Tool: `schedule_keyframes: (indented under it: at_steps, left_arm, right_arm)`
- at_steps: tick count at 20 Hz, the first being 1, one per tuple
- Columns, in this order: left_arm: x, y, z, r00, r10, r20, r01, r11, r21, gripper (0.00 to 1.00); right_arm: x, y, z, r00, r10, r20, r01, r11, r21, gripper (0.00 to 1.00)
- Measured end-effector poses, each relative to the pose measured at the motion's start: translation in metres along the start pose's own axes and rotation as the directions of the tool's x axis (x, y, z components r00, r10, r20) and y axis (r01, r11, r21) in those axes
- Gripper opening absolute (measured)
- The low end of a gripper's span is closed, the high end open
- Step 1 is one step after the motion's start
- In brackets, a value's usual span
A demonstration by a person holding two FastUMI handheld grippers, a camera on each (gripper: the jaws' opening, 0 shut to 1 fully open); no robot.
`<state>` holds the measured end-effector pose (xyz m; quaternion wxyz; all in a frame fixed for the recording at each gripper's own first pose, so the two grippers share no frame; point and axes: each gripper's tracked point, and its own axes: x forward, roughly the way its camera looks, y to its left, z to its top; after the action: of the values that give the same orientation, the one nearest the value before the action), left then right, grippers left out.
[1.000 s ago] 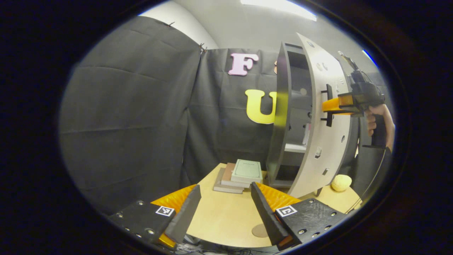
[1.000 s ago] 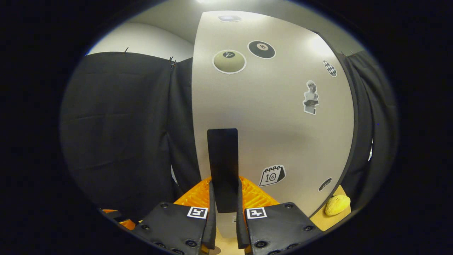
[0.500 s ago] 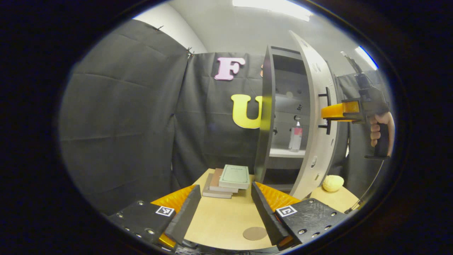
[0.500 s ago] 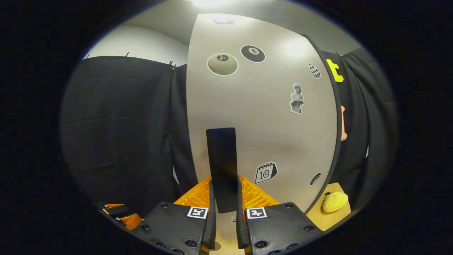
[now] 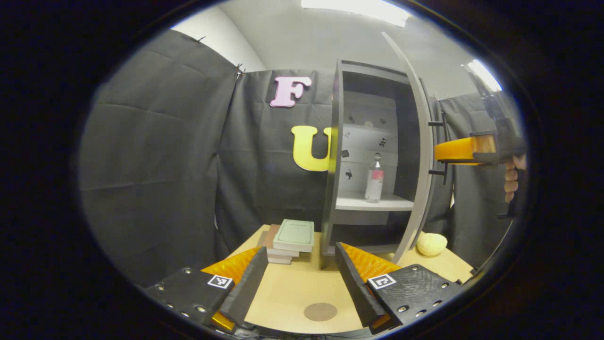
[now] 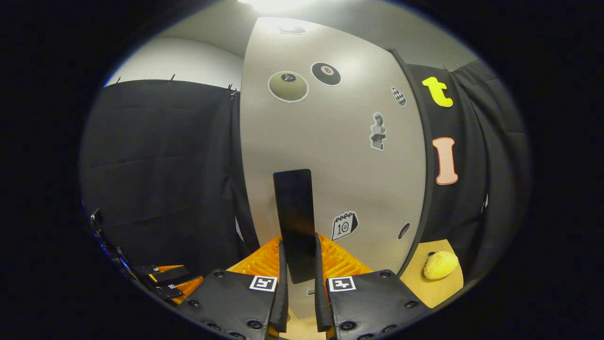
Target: Open the cabinet door with the right hand, grasp the bottle in the cabinet with the left hand and place it on the coaster, then close the cabinet door with the right hand.
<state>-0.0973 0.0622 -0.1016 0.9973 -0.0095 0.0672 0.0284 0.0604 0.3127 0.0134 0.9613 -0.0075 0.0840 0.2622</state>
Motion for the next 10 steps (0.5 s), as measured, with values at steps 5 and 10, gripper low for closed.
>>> schedule_keyframes:
  at_steps: [5, 10]
  left_arm:
    - [-0.032, -0.035, 0.003, 1.0, 0.025, -0.014, -0.025, 1.0, 0.003, 0.9]
    - [-0.064, -0.062, -0.001, 0.999, 0.05, -0.02, -0.049, 0.997, 0.067, 0.86]
  right_arm:
    - [-0.01, -0.01, 0.0, 1.0, 0.019, -0.002, -0.019, 1.0, 0.007, 0.25]
    - [-0.025, -0.023, -0.001, 1.0, 0.004, 0.0, -0.004, 1.0, 0.011, 0.25]
